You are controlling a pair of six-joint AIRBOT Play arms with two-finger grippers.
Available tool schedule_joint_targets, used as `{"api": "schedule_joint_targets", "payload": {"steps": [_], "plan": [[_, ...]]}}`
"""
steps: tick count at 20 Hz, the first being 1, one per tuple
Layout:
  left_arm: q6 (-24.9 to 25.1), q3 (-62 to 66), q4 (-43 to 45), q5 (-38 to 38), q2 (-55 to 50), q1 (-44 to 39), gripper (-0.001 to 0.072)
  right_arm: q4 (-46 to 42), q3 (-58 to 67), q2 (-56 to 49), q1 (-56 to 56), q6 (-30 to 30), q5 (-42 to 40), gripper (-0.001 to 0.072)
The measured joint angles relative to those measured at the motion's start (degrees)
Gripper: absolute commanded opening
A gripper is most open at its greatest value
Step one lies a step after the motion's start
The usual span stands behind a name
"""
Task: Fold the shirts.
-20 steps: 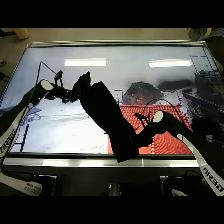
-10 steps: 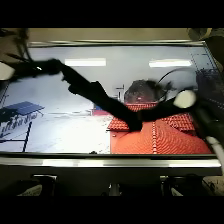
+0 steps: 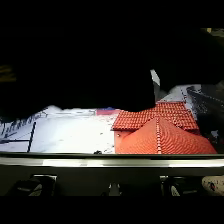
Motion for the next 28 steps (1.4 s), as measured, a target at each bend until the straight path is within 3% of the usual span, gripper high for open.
{"api": "schedule_joint_targets", "payload": {"steps": [3, 6, 8, 11, 12, 14, 15, 19, 22, 24, 28], "plan": [[0.15, 0.33, 0.55, -0.98, -4.22, 0.00, 0.0026, -0.48, -1.03, -2.69, -0.24, 2.14, 11.50, 0.0016], [1.03, 0.42, 1.60, -5.57, -14.10, -0.09, 0.0026, -0.44, -10.69, -5.40, -0.33, 3.15, 19.32, 0.0016], [2.56, 0.46, 2.03, -7.06, -23.02, -0.55, 0.0027, -0.15, -20.87, -6.14, -0.33, 3.37, 17.22, 0.0016], [3.15, 0.48, 2.29, -9.16, -37.46, -2.10, 0.0030, 2.16, -35.71, -7.87, -0.37, 4.02, 7.78, 0.0016], [2.19, 0.55, 1.79, -10.71, -42.18, -2.86, 0.0095, 3.93, -39.78, -8.79, -0.39, 4.33, 4.37, 0.0016], [-1.79, 0.55, 0.09, -15.30, -50.12, -4.31, 0.0536, 7.54, -45.29, -10.54, -0.42, 4.42, -0.42, 0.0016], [-4.11, 0.55, -0.90, -18.56, -53.16, -4.74, 0.0612, 8.96, -47.06, -11.30, -0.44, 4.39, -2.56, 0.0017], [-7.15, 0.28, -2.29, -34.03, -56.54, -2.25, 0.0594, 12.63, -50.10, -12.55, -0.42, 2.25, -7.52, 0.0017], [-6.51, -6.67, -0.26, -45.38, -50.86, 1.07, 0.0596, 12.63, -50.86, -12.85, -0.42, 0.35, -8.26, 0.0018], [-6.58, -18.95, 0.83, -47.25, -43.28, 2.08, 0.0608, 12.11, -51.08, -12.96, -0.44, -0.83, -8.48, 0.0018], [-7.69, -47.17, -5.31, -42.14, -28.46, -0.66, 0.0607, 11.34, -51.28, -13.00, -0.42, -2.21, -8.72, 0.0018]]}}
